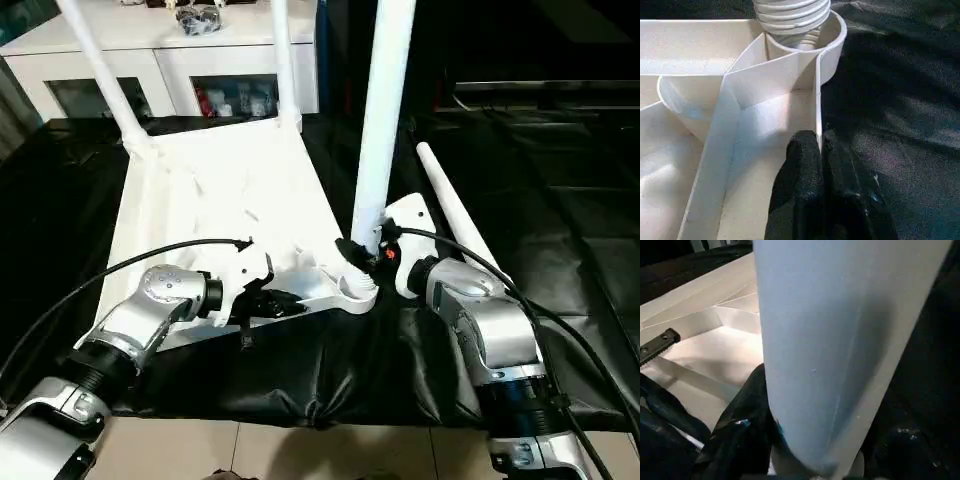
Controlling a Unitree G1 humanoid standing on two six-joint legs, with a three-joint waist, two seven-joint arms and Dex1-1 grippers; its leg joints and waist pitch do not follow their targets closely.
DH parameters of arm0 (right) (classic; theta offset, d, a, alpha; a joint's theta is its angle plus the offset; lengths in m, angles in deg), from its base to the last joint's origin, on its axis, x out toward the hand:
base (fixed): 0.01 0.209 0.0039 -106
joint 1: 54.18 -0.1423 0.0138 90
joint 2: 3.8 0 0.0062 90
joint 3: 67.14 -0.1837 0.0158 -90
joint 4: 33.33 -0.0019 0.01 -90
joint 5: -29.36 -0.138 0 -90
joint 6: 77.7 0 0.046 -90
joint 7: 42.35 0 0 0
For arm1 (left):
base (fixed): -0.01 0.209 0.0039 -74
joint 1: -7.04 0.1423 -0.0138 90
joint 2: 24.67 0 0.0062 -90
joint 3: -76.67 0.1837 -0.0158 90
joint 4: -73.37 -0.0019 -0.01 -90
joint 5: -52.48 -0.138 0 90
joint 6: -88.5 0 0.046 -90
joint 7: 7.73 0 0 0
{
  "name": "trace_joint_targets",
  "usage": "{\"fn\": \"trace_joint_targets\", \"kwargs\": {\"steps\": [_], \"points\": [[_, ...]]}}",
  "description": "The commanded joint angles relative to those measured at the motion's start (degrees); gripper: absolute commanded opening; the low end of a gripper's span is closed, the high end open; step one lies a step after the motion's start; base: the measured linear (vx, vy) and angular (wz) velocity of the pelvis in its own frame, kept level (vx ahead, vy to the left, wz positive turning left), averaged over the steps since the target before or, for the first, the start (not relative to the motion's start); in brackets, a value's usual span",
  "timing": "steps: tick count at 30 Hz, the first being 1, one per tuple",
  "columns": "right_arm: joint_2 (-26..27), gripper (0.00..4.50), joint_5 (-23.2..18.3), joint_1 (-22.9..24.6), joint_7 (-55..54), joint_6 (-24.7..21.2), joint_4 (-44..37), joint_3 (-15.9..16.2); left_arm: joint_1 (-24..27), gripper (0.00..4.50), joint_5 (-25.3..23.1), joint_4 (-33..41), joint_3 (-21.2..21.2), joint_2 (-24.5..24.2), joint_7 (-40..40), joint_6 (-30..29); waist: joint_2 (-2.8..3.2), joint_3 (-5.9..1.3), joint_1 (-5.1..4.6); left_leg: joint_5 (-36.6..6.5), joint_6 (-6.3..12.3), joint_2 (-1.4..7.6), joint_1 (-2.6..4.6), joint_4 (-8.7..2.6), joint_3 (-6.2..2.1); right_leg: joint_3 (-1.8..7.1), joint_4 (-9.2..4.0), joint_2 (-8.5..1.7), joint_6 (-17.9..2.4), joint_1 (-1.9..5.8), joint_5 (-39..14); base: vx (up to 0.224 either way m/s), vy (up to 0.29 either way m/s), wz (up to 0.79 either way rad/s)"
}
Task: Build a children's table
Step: Insert table leg to table base
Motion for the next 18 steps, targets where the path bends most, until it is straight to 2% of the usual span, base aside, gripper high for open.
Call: {"fn": "trace_joint_targets", "kwargs": {"steps": [1,8,9,11,13,18], "points": [[-0.7,1.89,-0.9,-0.8,1.6,-0.7,-0.1,0.5,0.1,0.0,-0.8,-1.6,-0.5,-1.0,0.1,-0.5,-1.44,-3.49,0.16,-15.6,2.17,2.25,0.84,-4.14,-1.42,2.0,-5.24,-2.92,-9.0,2.52,-24.3,0.0,0.0,0.0],[-3.6,1.89,-1.0,-0.9,6.4,-2.3,0.0,2.3,0.8,0.0,-0.2,-0.9,-0.6,-1.1,-1.0,-0.5,-1.55,-3.48,0.2,-15.1,2.62,2.27,0.77,-4.04,-1.36,2.0,-5.24,-2.97,-9.4,2.57,-24.1,0.0,0.0,0.0],[-3.8,1.89,-1.1,-1.0,6.8,-2.5,0.2,2.3,0.8,0.0,-0.2,-0.8,-0.6,-1.0,-0.8,-0.1,-1.8,-3.5,0.16,-15.0,2.69,2.31,0.76,-4.04,-1.34,2.01,-5.23,-2.95,-9.4,2.57,-23.9,0.0,0.0,0.0],[-3.9,1.89,-1.2,-1.1,7.2,-2.7,0.3,2.3,0.9,0.0,-0.2,-0.6,-0.7,-1.0,-0.6,0.3,-1.68,-3.46,0.24,-15.0,2.77,2.33,0.77,-4.06,-1.36,2.01,-5.23,-2.95,-9.4,2.52,-24.1,0.0,0.0,0.0],[-3.9,1.89,-2.0,-1.3,7.9,-3.4,0.7,1.8,1.2,0.0,-0.3,0.6,-0.5,-1.4,-1.2,0.5,-1.88,-3.5,0.23,-14.9,2.78,2.39,0.75,-4.07,-1.37,2.02,-5.21,-2.96,-9.4,2.52,-24.0,0.0,0.0,0.0],[-3.8,1.88,-2.3,-1.9,8.6,-3.7,1.1,2.1,1.8,0.0,-0.3,2.3,-0.2,-2.1,-2.6,1.0,-1.86,-3.55,0.27,-14.3,2.78,2.51,0.74,-4.1,-1.38,2.1,-4.99,-3.02,-9.9,2.49,-22.6,0.0,0.0,0.0]]}}
